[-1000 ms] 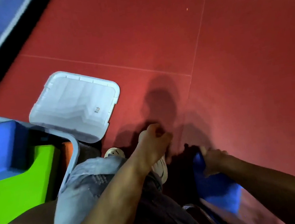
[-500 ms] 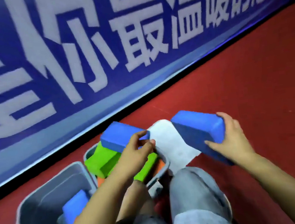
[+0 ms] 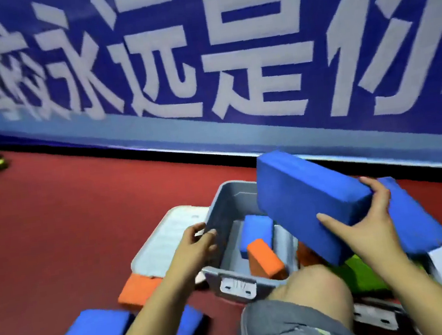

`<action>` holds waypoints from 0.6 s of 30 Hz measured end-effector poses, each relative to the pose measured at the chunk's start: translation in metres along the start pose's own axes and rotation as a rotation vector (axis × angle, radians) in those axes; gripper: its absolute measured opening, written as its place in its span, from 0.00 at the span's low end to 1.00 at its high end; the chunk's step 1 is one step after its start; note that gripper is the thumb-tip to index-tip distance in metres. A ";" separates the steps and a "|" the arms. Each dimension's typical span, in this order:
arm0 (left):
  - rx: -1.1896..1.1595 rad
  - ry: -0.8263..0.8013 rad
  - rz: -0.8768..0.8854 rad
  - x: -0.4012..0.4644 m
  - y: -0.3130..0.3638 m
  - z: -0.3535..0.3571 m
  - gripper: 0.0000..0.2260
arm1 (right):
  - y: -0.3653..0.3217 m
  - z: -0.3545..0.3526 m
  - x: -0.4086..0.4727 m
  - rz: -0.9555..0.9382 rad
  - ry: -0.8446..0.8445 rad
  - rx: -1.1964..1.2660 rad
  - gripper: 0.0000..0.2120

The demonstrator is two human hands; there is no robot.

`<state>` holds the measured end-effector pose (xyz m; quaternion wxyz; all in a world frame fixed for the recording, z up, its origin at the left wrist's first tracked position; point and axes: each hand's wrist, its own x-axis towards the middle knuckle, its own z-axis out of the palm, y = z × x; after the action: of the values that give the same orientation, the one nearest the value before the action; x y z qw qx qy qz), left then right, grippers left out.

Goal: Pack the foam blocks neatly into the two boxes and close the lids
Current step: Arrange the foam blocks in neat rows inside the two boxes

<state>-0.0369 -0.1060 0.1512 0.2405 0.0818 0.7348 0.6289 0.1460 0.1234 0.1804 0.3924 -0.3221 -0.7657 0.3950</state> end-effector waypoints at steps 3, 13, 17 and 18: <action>-0.030 0.149 -0.095 -0.007 -0.032 -0.048 0.15 | -0.007 0.054 -0.003 0.008 -0.108 0.068 0.44; -0.191 0.440 -0.565 -0.003 -0.162 -0.163 0.01 | -0.030 0.191 -0.042 0.089 -0.472 0.145 0.45; -0.242 0.539 -0.760 0.015 -0.229 -0.189 0.13 | -0.019 0.238 -0.058 0.153 -0.561 0.127 0.44; -0.248 0.549 -0.806 0.021 -0.246 -0.192 0.18 | -0.015 0.251 -0.062 0.169 -0.581 0.122 0.44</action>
<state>-0.0973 -0.3150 -0.0734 0.2700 -0.4059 0.6640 0.5669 -0.0417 -0.0220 0.0758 0.1414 -0.2342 -0.7911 0.5471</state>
